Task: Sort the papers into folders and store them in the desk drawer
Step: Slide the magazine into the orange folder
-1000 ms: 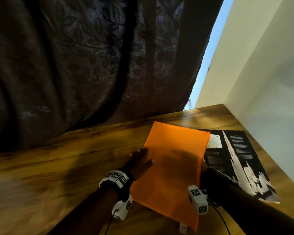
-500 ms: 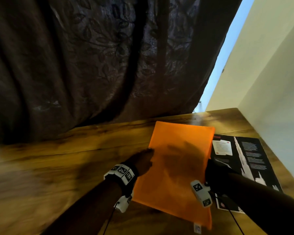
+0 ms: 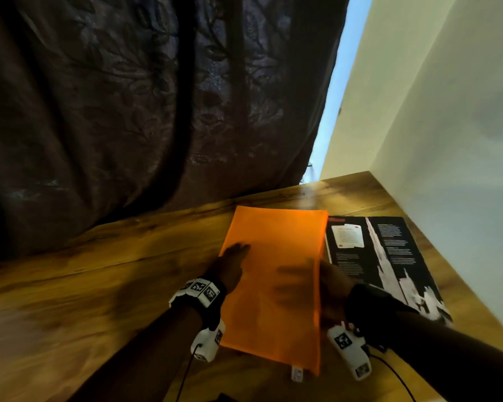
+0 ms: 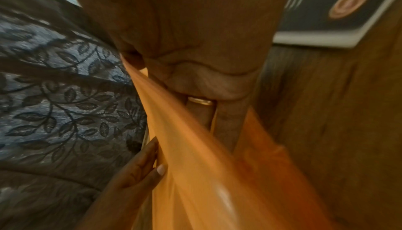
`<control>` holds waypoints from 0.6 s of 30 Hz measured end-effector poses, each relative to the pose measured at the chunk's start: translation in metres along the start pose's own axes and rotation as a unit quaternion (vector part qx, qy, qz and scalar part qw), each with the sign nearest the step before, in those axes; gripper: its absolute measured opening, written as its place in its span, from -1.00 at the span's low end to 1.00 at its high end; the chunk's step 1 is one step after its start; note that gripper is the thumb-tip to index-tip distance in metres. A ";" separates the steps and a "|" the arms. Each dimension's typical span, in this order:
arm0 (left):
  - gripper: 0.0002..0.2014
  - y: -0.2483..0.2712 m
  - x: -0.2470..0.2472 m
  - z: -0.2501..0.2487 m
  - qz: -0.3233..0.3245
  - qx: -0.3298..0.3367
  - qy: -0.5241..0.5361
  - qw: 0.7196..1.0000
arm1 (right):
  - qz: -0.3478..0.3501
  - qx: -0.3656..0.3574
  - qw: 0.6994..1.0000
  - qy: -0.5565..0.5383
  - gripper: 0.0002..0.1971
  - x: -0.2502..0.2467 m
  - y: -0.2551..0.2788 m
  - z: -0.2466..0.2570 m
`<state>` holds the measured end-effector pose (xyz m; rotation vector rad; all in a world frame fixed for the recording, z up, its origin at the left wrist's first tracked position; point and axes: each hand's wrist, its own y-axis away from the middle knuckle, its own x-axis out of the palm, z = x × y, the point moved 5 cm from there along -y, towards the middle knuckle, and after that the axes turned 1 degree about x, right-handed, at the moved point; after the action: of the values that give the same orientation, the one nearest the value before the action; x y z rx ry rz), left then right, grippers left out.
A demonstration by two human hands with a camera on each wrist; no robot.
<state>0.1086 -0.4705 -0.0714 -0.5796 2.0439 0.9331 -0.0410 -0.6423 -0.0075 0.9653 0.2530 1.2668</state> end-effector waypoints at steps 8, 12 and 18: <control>-0.32 -0.012 0.000 -0.014 0.039 -0.046 -0.095 0.994 | -0.138 -0.107 0.973 0.153 -0.79 -0.083 0.025 -0.008; -0.29 -0.016 -0.012 -0.064 -0.018 -0.014 -0.155 0.988 | -0.305 -0.147 0.911 0.236 -0.88 -0.140 0.047 0.005; -0.32 -0.010 0.029 -0.173 -0.002 0.169 -0.174 0.970 | -0.511 -0.055 0.736 0.440 -0.62 -0.221 0.060 0.018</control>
<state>0.0164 -0.6137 -0.0280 -0.2167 1.8244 0.6126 -0.1442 -0.8469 -0.0271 -0.0594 1.2513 0.5640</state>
